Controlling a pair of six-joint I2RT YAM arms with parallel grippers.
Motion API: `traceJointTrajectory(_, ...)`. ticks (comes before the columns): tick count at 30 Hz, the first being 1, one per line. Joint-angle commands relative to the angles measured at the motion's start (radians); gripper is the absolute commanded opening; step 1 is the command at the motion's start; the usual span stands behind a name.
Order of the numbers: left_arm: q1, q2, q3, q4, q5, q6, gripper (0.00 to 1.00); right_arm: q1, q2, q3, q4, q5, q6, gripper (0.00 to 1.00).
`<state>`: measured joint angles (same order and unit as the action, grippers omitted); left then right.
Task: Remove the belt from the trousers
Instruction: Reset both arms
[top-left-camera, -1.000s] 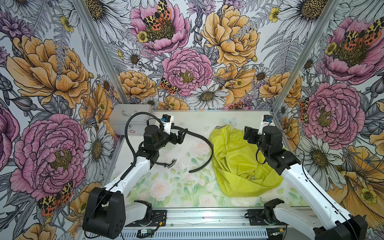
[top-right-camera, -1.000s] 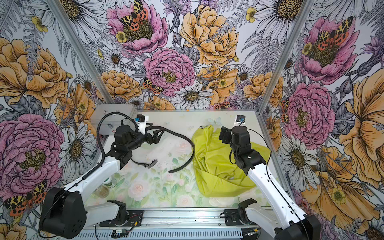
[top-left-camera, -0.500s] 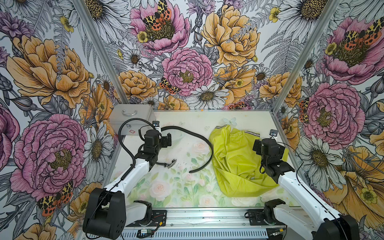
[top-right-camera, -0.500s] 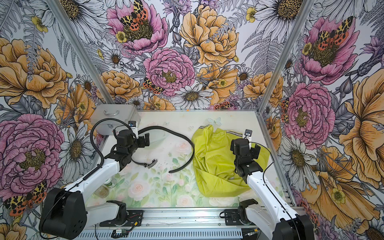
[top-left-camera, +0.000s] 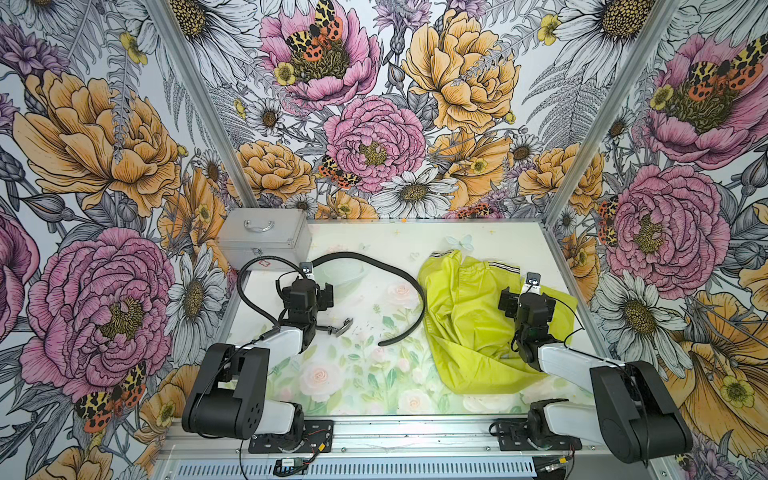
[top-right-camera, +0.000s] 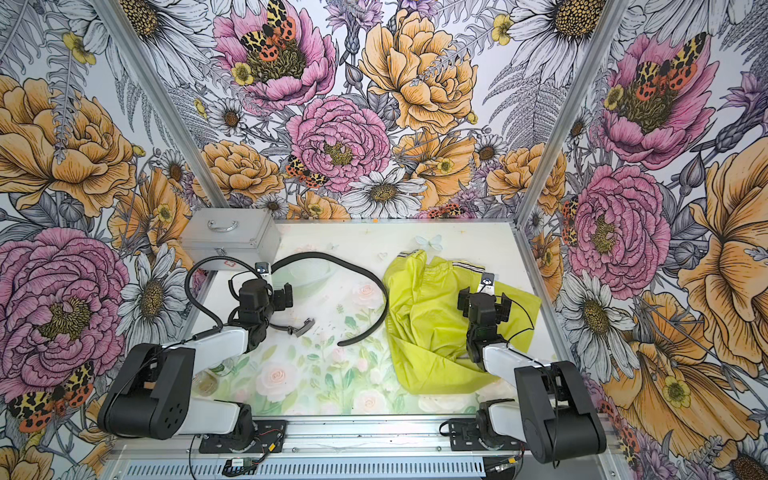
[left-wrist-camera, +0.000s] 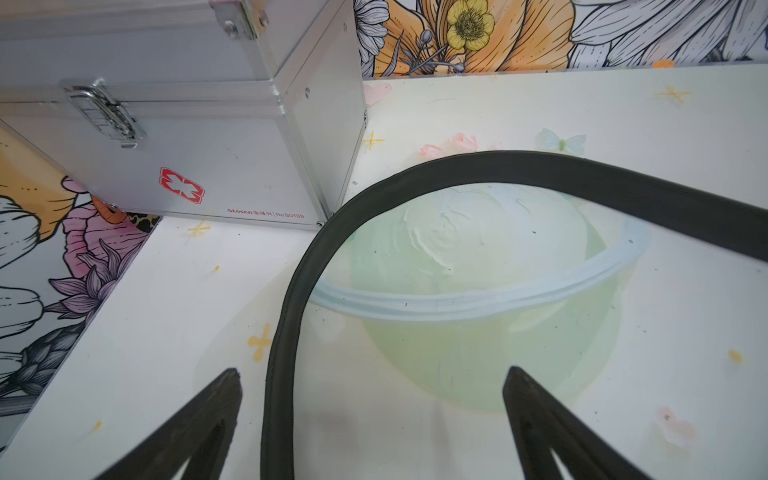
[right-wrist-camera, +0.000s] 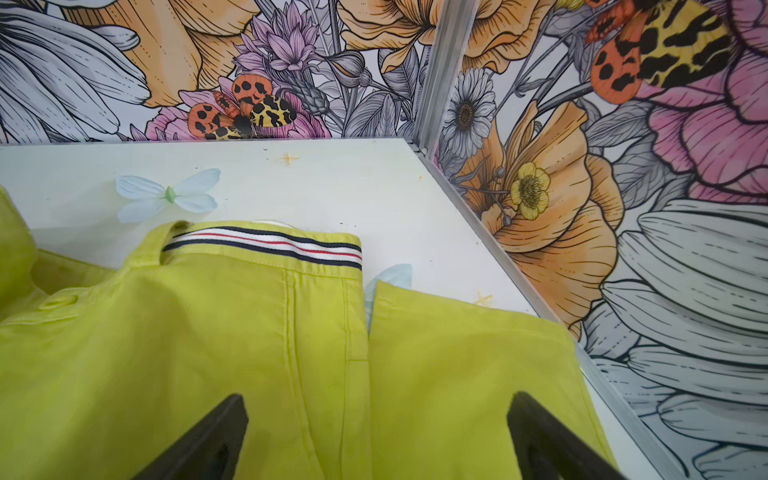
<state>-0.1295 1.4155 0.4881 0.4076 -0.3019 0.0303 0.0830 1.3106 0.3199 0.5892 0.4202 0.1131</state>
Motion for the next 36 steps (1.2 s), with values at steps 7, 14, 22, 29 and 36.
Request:
traceJointTrajectory(7,0.147,0.085,-0.048,0.366,0.182,-0.048,0.99,-0.103,0.211,0.063,0.264,-0.234,0.006,1.0)
traceJointTrajectory(14,0.16,0.132,-0.117,0.539,0.247,-0.043,0.99,-0.094,0.215,0.067,0.27,-0.232,-0.007,1.0)
traceJointTrajectory(22,0.138,0.131,-0.11,0.524,0.276,-0.001,0.99,-0.095,0.216,0.065,0.273,-0.231,-0.008,1.0)
traceJointTrajectory(29,0.14,0.131,-0.109,0.522,0.284,-0.001,0.99,-0.094,0.216,0.066,0.273,-0.232,-0.009,1.0)
traceJointTrajectory(36,0.146,0.131,-0.109,0.522,0.294,-0.003,0.99,-0.095,0.217,0.066,0.272,-0.232,-0.008,1.0)
